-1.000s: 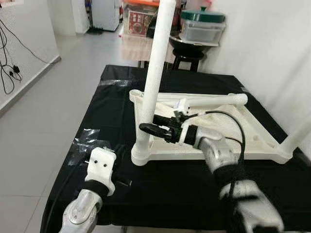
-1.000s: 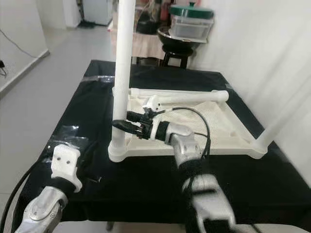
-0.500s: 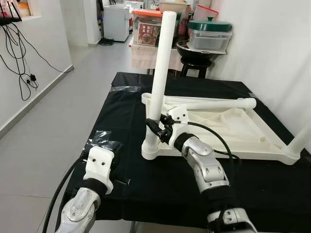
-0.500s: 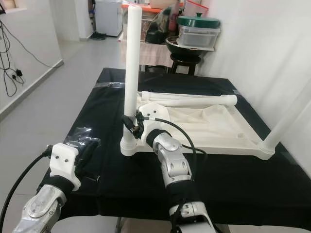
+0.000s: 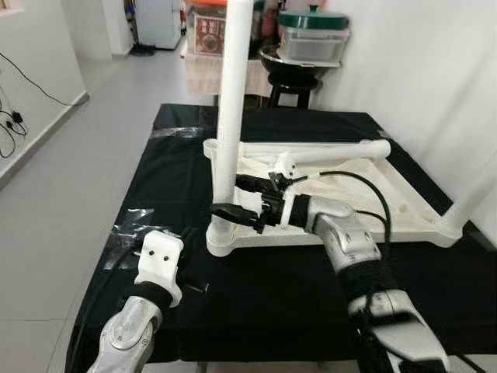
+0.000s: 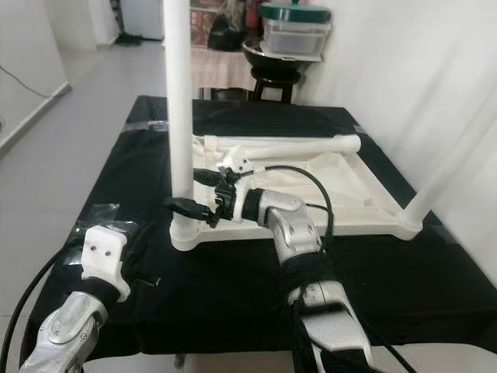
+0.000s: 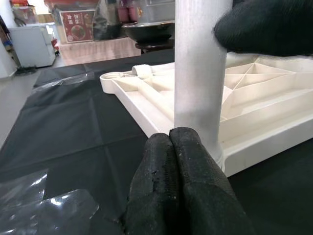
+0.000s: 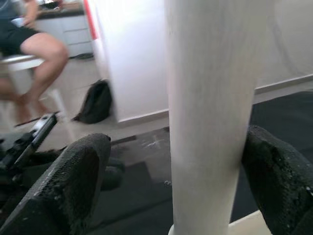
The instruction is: Building children table
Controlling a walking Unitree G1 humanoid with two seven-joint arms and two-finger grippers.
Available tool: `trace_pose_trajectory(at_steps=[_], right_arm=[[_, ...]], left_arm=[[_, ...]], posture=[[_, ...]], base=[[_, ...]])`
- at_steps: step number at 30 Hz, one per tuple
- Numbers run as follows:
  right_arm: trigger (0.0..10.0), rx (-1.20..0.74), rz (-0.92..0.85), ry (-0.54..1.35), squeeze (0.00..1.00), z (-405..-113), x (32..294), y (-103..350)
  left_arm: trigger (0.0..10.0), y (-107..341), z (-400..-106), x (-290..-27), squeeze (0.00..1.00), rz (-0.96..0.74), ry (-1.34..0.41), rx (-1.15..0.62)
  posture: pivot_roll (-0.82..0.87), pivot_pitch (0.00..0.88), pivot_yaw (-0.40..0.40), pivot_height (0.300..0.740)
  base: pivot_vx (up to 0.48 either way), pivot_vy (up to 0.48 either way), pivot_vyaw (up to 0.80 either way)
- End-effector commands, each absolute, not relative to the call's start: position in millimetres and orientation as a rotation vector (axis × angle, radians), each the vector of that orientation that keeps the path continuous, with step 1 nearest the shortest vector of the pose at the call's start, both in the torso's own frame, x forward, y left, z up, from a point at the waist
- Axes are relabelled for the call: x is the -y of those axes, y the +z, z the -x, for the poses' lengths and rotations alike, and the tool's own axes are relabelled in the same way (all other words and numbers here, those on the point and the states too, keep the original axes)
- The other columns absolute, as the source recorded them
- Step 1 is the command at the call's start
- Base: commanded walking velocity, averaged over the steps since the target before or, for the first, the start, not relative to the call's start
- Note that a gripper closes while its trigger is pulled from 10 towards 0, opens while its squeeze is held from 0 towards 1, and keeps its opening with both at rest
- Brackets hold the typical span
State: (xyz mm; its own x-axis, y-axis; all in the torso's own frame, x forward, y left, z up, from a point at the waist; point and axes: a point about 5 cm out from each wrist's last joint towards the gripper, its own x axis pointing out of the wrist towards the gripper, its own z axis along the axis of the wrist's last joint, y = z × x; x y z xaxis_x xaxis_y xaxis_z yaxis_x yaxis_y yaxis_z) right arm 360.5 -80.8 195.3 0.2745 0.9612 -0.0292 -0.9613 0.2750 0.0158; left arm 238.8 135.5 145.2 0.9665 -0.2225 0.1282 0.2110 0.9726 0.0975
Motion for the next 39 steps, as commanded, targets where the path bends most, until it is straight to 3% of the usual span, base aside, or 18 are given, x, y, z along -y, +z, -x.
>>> trace_pose_trajectory(at_steps=[1,2,5,6,14,19,22,23,25,29,36,37,38,39], right_arm=[[10.0,-0.042,0.012,1.358,0.0,-362,78,197],[1.1,-0.063,-0.014,1.409,0.0,-363,78,200],[1.1,-0.063,-0.014,1.409,0.0,-363,78,200],[0.0,-0.078,-0.015,1.462,0.0,-362,79,202],[0.0,-0.089,-0.028,1.452,0.0,-366,89,204],[0.0,-0.06,0.012,1.232,0.0,-369,98,193],[0.0,-0.06,0.012,1.232,0.0,-369,98,193],[0.0,-0.046,0.062,0.74,0.0,-360,83,165],[0.0,-0.024,0.117,0.642,0.0,-351,79,163],[0.0,-0.04,0.093,0.595,0.0,-348,78,160],[0.0,-0.149,0.031,0.679,0.0,-356,73,146],[10.0,-0.149,0.03,0.689,0.0,-357,72,147],[10.0,-0.149,0.03,0.689,0.0,-357,72,147],[10.0,-0.129,-0.002,0.76,0.56,-358,70,153]], left_arm=[[10.0,141,-239,-135,0.0,-0.081,-0.22,0.127],[10.0,141,-238,-135,0.0,-0.081,-0.22,0.127],[10.0,141,-238,-135,0.0,-0.081,-0.22,0.127],[10.0,141,-238,-135,0.0,-0.081,-0.22,0.127],[10.0,141,-236,-133,0.0,-0.08,-0.221,0.127],[10.0,141,-235,-133,0.0,-0.079,-0.222,0.128],[10.0,141,-235,-133,0.0,-0.079,-0.222,0.128],[10.0,142,-236,-137,0.0,-0.083,-0.224,0.126],[10.0,142,-237,-138,0.0,-0.085,-0.225,0.126],[10.0,141,-237,-138,0.0,-0.085,-0.226,0.124],[10.0,141,-240,-137,0.0,-0.083,-0.223,0.127],[10.0,142,-240,-137,0.0,-0.082,-0.219,0.129],[10.0,142,-240,-137,0.0,-0.082,-0.219,0.129],[10.0,142,-240,-137,0.0,-0.082,-0.216,0.131]], posture=[[0.07,0.0,-0.109,0.74],[0.08,0.0,-0.111,0.74],[0.08,0.0,-0.111,0.74],[0.08,0.0,-0.111,0.74],[0.07,0.0,-0.113,0.74],[0.06,0.0,-0.106,0.74],[0.06,0.0,-0.106,0.74],[0.03,0.0,-0.082,0.74],[0.03,0.0,-0.082,0.74],[0.01,0.0,-0.067,0.74],[0.03,0.0,-0.085,0.74],[0.04,0.0,-0.093,0.74],[0.04,0.0,-0.093,0.74],[0.05,0.0,-0.097,0.74]], base=[[0.0,0.0,0.0],[0.0,0.0,0.0],[0.0,0.0,0.0],[0.0,0.0,0.0],[0.0,0.0,0.0],[0.0,0.0,0.0],[0.0,0.0,0.0],[0.0,0.0,0.0],[0.0,0.0,0.0],[0.0,0.0,0.0],[0.0,0.0,0.0],[0.0,0.0,0.0],[0.0,0.0,0.0],[0.0,0.0,0.0]])
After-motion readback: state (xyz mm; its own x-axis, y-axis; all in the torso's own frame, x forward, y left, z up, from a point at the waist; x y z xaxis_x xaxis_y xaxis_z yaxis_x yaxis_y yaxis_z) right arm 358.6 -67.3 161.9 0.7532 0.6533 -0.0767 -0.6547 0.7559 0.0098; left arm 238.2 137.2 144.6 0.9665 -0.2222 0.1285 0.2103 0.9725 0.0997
